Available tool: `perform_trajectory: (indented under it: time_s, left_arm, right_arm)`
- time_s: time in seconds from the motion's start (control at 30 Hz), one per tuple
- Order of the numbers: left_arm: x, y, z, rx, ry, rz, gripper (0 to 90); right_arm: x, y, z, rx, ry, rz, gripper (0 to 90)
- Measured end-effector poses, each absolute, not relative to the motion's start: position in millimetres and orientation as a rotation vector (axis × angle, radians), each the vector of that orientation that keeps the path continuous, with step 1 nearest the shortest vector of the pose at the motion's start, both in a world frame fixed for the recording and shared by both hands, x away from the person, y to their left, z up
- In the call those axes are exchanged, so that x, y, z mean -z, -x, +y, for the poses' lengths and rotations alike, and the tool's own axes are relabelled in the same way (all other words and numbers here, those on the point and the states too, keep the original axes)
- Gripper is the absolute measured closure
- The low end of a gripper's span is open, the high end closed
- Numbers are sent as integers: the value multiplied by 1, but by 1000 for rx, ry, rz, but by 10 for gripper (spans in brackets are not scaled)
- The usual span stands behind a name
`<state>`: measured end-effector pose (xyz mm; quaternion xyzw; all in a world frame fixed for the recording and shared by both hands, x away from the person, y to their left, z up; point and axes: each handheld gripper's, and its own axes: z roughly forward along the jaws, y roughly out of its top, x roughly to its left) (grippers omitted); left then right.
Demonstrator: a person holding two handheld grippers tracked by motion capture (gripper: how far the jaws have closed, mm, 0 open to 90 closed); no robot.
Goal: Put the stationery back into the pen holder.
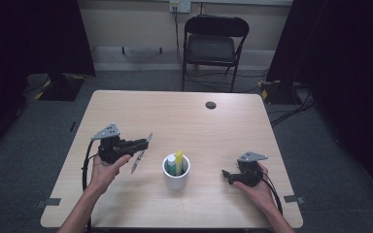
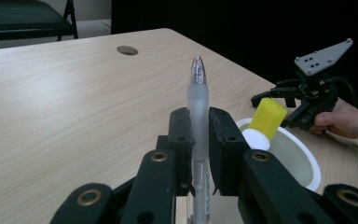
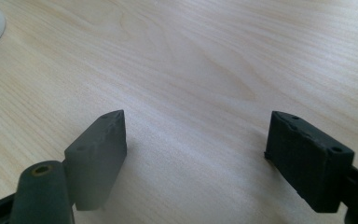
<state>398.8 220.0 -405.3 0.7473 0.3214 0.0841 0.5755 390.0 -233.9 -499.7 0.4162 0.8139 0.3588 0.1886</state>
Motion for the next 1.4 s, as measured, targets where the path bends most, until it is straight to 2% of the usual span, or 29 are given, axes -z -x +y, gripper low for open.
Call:
perform_trajectory:
  time_s: [0.57, 1.4]
  left_arm:
    - [377, -387, 214, -223, -1709, 665, 803]
    - [360, -386, 149, -166, -1717, 556, 803]
  right_arm:
    - [500, -390, -234, -1009, -1171, 2289, 198]
    - [500, -390, -234, -1009, -1171, 2289, 198]
